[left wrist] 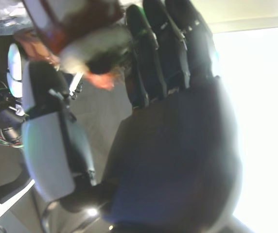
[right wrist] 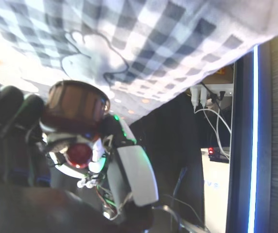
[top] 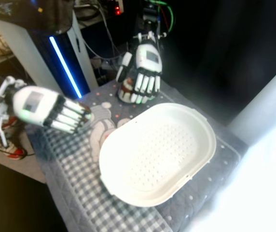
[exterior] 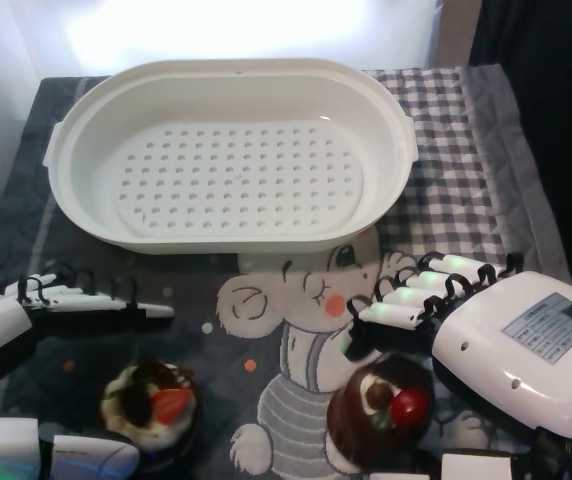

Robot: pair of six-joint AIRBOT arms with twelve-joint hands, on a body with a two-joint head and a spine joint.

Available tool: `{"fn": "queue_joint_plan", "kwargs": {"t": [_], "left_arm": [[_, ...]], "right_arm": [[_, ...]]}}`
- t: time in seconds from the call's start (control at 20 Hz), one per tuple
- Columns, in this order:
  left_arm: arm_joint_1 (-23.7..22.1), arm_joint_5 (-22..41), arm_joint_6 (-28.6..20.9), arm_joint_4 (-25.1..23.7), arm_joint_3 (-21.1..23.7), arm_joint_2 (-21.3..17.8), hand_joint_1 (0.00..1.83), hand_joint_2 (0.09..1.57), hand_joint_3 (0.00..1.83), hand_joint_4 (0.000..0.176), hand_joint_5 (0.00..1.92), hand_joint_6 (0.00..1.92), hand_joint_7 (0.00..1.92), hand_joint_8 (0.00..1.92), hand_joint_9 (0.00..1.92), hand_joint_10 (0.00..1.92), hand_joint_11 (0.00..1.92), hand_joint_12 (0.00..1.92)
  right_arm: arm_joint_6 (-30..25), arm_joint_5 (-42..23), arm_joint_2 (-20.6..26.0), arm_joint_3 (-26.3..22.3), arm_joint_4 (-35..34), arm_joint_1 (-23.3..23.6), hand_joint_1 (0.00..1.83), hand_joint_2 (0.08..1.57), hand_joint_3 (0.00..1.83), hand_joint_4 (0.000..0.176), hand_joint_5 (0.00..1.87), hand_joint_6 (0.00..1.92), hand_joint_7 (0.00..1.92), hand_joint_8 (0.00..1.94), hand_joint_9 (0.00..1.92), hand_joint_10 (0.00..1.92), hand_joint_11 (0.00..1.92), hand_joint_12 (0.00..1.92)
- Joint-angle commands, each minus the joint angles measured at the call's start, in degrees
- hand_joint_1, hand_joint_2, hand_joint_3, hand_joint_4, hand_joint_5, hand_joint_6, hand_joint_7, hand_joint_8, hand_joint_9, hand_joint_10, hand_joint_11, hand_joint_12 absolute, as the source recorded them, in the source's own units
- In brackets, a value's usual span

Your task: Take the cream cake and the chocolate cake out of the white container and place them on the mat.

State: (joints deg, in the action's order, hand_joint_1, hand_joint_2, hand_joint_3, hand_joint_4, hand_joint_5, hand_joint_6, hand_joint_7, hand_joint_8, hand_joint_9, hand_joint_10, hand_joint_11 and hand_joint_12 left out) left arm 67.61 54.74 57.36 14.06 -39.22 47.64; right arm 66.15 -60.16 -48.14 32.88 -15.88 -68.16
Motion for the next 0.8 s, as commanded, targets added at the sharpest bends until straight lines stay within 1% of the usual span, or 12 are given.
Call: {"fn": "queue_joint_plan", "kwargs": {"t": [0.0, 0.1, 0.2, 0.3, 0.35, 0.4, 0.45, 0.5, 0.55, 0.6, 0.65, 0.75], "left_arm": [[-0.1, 6.7, -0.5, -1.2, 0.0, 0.2, 0.53, 0.88, 0.00, 0.095, 0.38, 0.00, 0.35, 0.00, 0.20, 0.39, 0.00, 1.20], [0.0, 6.8, -0.6, -1.1, 0.0, 0.2, 0.55, 0.87, 0.00, 0.114, 0.35, 0.00, 0.34, 0.00, 0.20, 0.39, 0.00, 1.21], [0.1, 7.1, -0.8, -1.0, -0.1, 0.4, 0.54, 0.88, 0.00, 0.101, 0.35, 0.00, 0.35, 0.01, 0.22, 0.40, 0.00, 1.23], [0.3, 7.5, -1.0, -0.6, -0.3, 0.6, 0.58, 0.88, 0.00, 0.128, 0.36, 0.00, 0.37, 0.01, 0.22, 0.51, 0.00, 1.32], [0.4, 7.8, -1.1, -0.4, -0.4, 0.8, 0.59, 0.91, 0.01, 0.125, 0.37, 0.01, 0.38, 0.01, 0.22, 0.54, 0.00, 1.35], [0.5, 8.0, -1.1, -0.3, -0.4, 0.8, 0.59, 0.93, 0.00, 0.085, 0.41, 0.01, 0.42, 0.02, 0.24, 0.60, 0.00, 1.37], [1.8, 11.6, -1.3, 1.6, -0.4, 0.9, 0.49, 0.97, 0.01, 0.037, 0.49, 0.02, 0.54, 0.06, 0.35, 0.68, 0.13, 1.30], [2.1, 12.6, -1.3, 1.9, -0.3, 0.8, 0.41, 1.03, 0.01, 0.000, 0.56, 0.03, 0.64, 0.09, 0.44, 0.74, 0.24, 1.25], [2.7, 14.7, -1.3, 2.7, -0.3, 0.4, 0.40, 1.09, 0.00, 0.000, 0.63, 0.04, 0.74, 0.12, 0.53, 0.70, 0.26, 1.17], [3.0, 16.1, -1.3, 3.3, -0.3, 0.2, 0.42, 1.12, 0.00, 0.000, 0.70, 0.04, 0.79, 0.13, 0.61, 0.65, 0.36, 1.13], [3.6, 18.3, -1.3, 4.4, -0.3, -0.2, 0.54, 1.11, 0.00, 0.000, 0.79, 0.06, 0.87, 0.16, 0.69, 0.66, 0.45, 1.15], [5.0, 24.5, -1.3, 6.7, 0.0, -1.2, 0.49, 1.14, 0.00, 0.000, 0.86, 0.05, 0.93, 0.20, 0.72, 0.76, 0.50, 1.33]], "right_arm": [[-0.3, -6.7, -0.2, 0.0, 1.6, 0.3, 0.84, 0.89, 0.00, 0.000, 0.44, 0.63, 0.46, 0.82, 0.36, 1.10, 0.24, 1.55], [-0.3, -6.7, -0.2, 0.0, 1.5, 0.3, 0.83, 0.88, 0.00, 0.000, 0.42, 0.61, 0.43, 0.80, 0.35, 1.09, 0.22, 1.55], [-0.3, -6.7, -0.2, 0.0, 1.5, 0.3, 0.83, 0.88, 0.00, 0.000, 0.44, 0.62, 0.43, 0.81, 0.36, 1.09, 0.21, 1.56], [-0.3, -6.7, -0.3, 0.1, 1.3, 0.3, 0.76, 0.88, 0.00, 0.000, 0.46, 0.69, 0.47, 0.86, 0.40, 1.12, 0.25, 1.58], [-0.3, -6.8, -0.4, 0.1, 1.1, 0.3, 0.68, 0.89, 0.00, 0.000, 0.44, 0.79, 0.49, 0.95, 0.41, 1.18, 0.25, 1.59], [-0.3, -6.8, -0.4, 0.1, 1.1, 0.3, 0.68, 0.89, 0.00, 0.000, 0.41, 0.91, 0.47, 1.07, 0.40, 1.26, 0.24, 1.64], [-0.3, -8.9, -0.2, 0.1, 0.5, 0.3, 0.63, 0.93, 0.00, 0.000, 0.36, 1.10, 0.45, 1.32, 0.45, 1.42, 0.31, 1.71], [-0.3, -9.6, -0.1, 0.1, 0.4, 0.3, 0.54, 1.01, 0.00, 0.000, 0.36, 1.19, 0.46, 1.46, 0.51, 1.52, 0.40, 1.75], [-0.3, -10.9, 0.3, 0.2, 0.0, 0.3, 0.50, 1.07, 0.00, 0.000, 0.36, 1.27, 0.46, 1.60, 0.53, 1.66, 0.44, 1.82], [-0.2, -12.3, 0.7, 0.2, -0.4, 0.3, 0.47, 1.09, 0.00, 0.000, 0.39, 1.32, 0.51, 1.61, 0.57, 1.67, 0.49, 1.81], [-0.2, -14.6, 1.2, 0.3, -1.0, 0.3, 0.46, 1.08, 0.00, 0.000, 0.48, 1.34, 0.62, 1.59, 0.65, 1.64, 0.57, 1.74], [-0.2, -19.6, 2.7, 0.7, -2.0, 0.3, 0.45, 1.13, 0.00, 0.000, 0.47, 1.42, 0.59, 1.66, 0.58, 1.70, 0.48, 1.80]]}}
